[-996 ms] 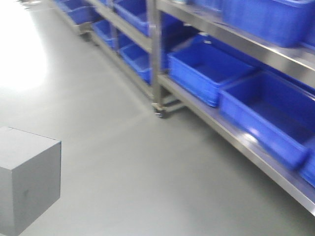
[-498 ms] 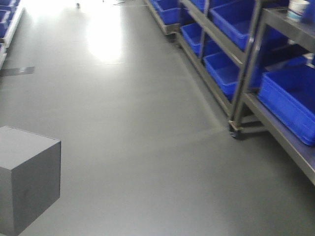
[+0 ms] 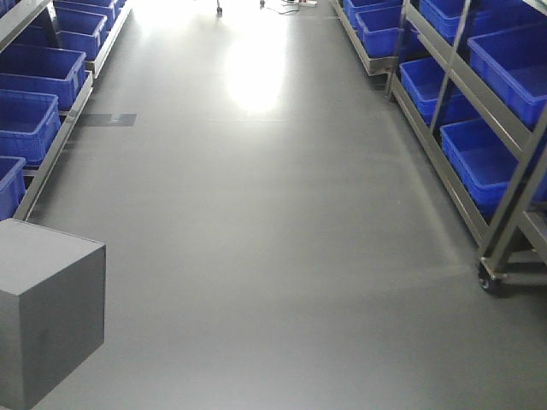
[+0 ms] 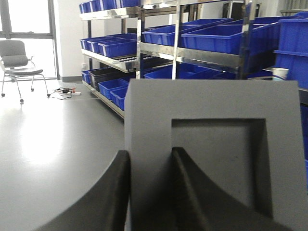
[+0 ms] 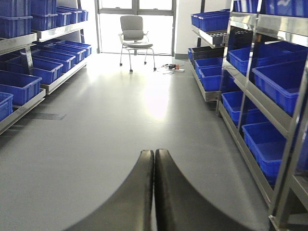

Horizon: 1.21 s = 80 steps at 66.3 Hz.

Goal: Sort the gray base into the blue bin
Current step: 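Drive down the aisle between blue bin shelves carrying the block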

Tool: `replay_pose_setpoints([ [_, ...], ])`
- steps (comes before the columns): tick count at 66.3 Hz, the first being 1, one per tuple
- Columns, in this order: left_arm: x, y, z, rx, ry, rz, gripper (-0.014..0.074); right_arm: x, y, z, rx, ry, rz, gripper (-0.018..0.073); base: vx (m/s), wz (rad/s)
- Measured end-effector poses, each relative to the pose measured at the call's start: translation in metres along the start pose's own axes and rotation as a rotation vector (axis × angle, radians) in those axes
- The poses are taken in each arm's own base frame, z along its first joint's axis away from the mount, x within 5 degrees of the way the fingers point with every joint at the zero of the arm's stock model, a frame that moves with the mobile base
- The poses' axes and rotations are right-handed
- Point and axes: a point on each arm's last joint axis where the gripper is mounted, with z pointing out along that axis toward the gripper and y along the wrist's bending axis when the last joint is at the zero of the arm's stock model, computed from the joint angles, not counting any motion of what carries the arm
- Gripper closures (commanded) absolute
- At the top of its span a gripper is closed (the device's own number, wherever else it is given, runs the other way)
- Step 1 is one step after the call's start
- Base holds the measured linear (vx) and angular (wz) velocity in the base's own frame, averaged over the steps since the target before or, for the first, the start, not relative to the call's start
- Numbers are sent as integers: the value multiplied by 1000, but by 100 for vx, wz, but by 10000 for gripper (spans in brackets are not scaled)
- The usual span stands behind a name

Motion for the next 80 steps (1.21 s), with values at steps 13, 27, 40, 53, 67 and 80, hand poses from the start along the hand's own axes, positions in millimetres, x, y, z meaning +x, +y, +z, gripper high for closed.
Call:
replay_pose_setpoints([
  [13,0,0,0,0,0,0,602,0,0,0,0,0,0,568,39,6],
  [27,0,0,0,0,0,0,602,0,0,0,0,0,0,568,42,-1],
  [40,0,0,0,0,0,0,602,0,0,0,0,0,0,568,44,1],
  [53,0,0,0,0,0,0,602,0,0,0,0,0,0,568,45,1],
  [67,0,0,0,0,0,0,602,0,0,0,0,0,0,568,48,3],
  [80,0,0,0,0,0,0,602,0,0,0,0,0,0,568,48,4],
])
